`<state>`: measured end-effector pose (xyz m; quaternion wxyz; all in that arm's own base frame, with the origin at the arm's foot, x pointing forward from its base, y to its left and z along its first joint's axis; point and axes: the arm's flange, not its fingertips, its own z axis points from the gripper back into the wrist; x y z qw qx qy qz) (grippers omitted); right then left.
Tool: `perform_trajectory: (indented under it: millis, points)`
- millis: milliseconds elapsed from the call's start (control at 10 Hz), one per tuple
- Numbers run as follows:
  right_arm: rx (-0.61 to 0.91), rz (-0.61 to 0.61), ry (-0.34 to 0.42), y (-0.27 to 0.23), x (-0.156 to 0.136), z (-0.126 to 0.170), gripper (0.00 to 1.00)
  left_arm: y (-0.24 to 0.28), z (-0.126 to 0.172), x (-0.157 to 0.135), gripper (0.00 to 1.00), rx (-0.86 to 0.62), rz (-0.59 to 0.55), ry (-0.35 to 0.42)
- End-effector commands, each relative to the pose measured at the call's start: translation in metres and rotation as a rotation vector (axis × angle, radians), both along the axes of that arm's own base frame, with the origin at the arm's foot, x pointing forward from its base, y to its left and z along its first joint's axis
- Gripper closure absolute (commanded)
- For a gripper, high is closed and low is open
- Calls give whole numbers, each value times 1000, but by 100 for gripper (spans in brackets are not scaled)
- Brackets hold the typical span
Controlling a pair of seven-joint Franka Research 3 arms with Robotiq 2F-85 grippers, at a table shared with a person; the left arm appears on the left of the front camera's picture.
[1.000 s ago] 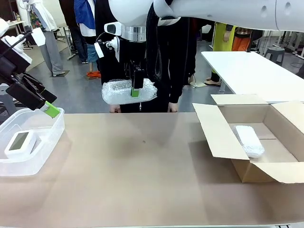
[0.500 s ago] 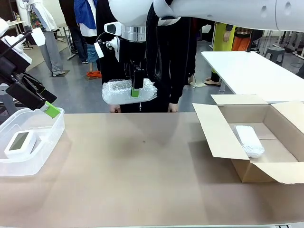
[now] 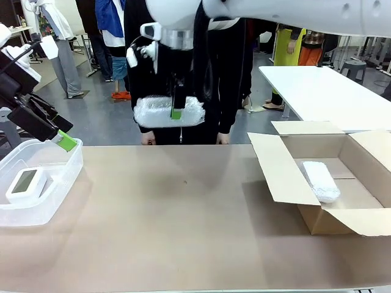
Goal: Separate and place wrapped and unwrapped clocks.
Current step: If the picked Digital clock is wrapped, place it in the Package Box ; if not, place it in the Organizing box.
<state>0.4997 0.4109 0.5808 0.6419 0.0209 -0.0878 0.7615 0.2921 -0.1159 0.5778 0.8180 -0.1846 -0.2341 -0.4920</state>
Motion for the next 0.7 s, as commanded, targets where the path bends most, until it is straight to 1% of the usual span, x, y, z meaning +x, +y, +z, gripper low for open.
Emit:
perform_trajectory:
  millis: [0, 100, 200, 300, 400, 500, 600]
  points:
    - [124, -319, -46, -84, -11, 16, 22, -1, 1, 0, 0, 10, 11, -2]
    - [171, -435, -45, -121, -17, 16, 22, -1, 1, 0, 0, 10, 11, -2]
    - [246, -584, -43, -166, -20, 16, 22, -1, 1, 0, 0, 10, 11, -2]
    - [335, -756, -14, -214, -22, 11, 22, -1, 1, 0, 0, 10, 11, -2]
    - [401, -892, 13, -255, -28, -1, 22, -1, 1, 0, 0, 10, 11, -2]
    - [424, -1088, 21, -298, -31, -17, 22, -1, 1, 0, 0, 10, 11, -2]
    - [419, -1216, 47, -339, -31, -30, 22, -1, 1, 0, 0, 10, 11, -2]
